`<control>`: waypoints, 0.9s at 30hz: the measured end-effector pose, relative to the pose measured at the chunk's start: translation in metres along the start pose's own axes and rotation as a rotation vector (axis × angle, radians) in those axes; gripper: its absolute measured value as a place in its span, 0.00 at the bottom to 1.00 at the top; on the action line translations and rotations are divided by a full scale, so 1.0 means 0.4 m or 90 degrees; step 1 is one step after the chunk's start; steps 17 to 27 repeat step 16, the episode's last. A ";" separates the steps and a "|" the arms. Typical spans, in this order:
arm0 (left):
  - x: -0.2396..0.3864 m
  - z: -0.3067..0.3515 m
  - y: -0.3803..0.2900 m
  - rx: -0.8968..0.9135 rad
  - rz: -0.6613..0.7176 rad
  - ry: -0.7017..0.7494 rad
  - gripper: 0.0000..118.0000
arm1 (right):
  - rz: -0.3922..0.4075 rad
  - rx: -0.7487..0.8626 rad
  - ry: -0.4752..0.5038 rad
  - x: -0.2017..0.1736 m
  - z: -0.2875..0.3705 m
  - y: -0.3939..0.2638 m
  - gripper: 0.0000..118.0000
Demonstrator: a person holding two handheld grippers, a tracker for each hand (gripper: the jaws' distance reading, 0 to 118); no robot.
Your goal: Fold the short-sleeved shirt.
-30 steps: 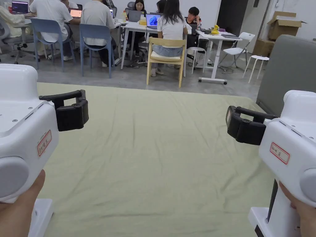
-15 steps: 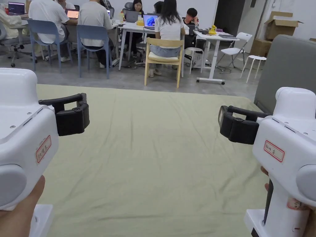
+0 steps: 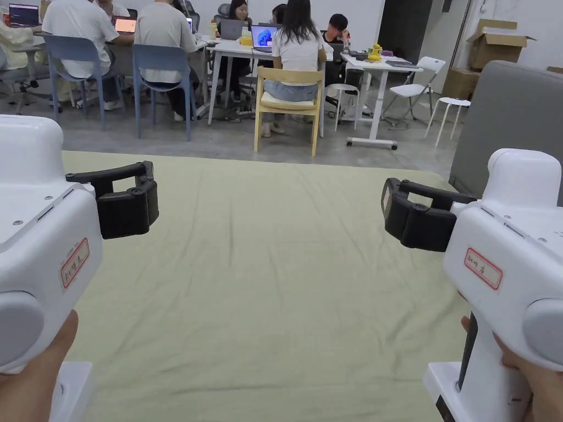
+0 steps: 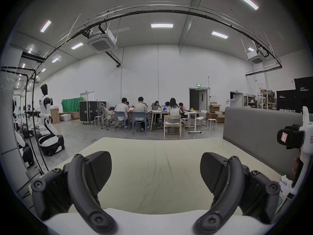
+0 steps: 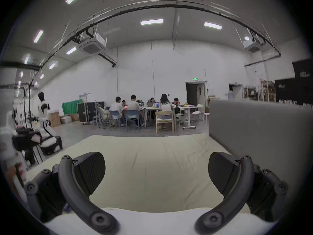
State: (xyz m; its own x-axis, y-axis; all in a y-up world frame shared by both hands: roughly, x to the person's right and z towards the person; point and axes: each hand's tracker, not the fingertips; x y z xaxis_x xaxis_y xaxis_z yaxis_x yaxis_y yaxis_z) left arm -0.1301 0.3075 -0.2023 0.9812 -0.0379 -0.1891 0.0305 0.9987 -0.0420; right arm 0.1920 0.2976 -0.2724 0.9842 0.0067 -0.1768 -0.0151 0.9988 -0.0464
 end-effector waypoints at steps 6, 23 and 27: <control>-0.002 -0.002 0.001 0.006 -0.004 0.003 0.95 | -0.006 0.003 -0.011 -0.003 0.005 -0.002 1.00; -0.006 0.007 0.010 0.009 -0.004 0.003 0.95 | 0.007 0.008 -0.005 -0.002 0.016 0.017 1.00; -0.006 0.007 0.010 0.009 -0.004 0.003 0.95 | 0.007 0.008 -0.005 -0.002 0.016 0.017 1.00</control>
